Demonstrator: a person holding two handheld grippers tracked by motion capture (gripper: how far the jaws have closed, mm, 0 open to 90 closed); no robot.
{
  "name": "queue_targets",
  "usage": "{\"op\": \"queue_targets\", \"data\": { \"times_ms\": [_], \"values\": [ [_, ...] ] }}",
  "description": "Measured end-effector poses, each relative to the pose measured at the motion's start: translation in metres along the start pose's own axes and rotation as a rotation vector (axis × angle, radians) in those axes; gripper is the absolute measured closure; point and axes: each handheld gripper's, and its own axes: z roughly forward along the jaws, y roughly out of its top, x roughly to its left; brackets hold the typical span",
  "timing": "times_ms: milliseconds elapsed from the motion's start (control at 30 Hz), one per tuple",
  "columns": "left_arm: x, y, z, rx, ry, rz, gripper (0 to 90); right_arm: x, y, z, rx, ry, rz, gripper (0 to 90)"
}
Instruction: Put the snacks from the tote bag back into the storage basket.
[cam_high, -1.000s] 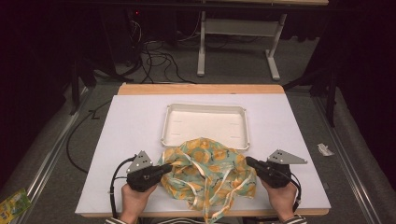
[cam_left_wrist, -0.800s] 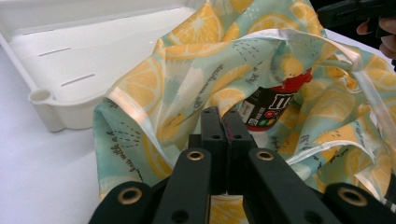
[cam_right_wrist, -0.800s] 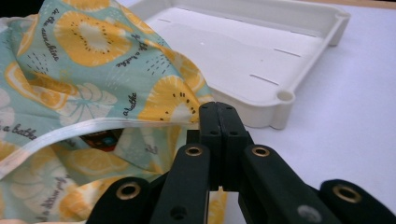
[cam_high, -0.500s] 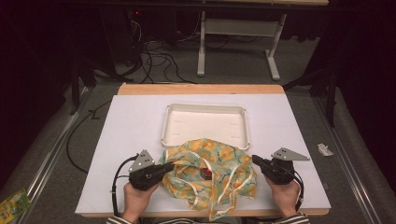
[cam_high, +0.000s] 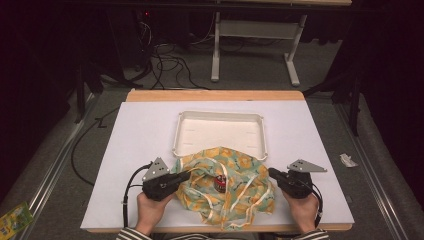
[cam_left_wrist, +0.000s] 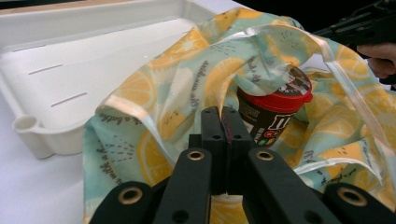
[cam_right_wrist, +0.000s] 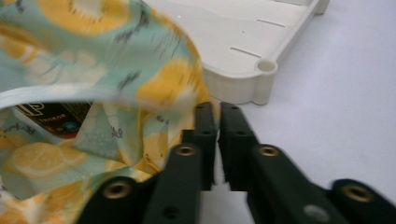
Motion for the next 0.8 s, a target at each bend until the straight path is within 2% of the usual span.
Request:
{"op": "queue_targets", "data": {
  "times_ms": [367, 633, 800],
  "values": [
    [-0.004, 0.005, 0.004, 0.000, -0.014, 0.013, 90.0, 0.027, 0.008, -0.024, -0.051, 0.037, -0.060, 72.4],
    [-0.006, 0.006, 0.005, 0.002, -0.019, 0.018, 90.0, 0.047, 0.007, -0.023, -0.036, 0.077, -0.102, 67.6],
    [-0.007, 0.006, 0.006, 0.001, -0.021, 0.022, 90.0, 0.061, 0.009, -0.024, -0.051, 0.103, -0.124, 63.2]
  ]
}}
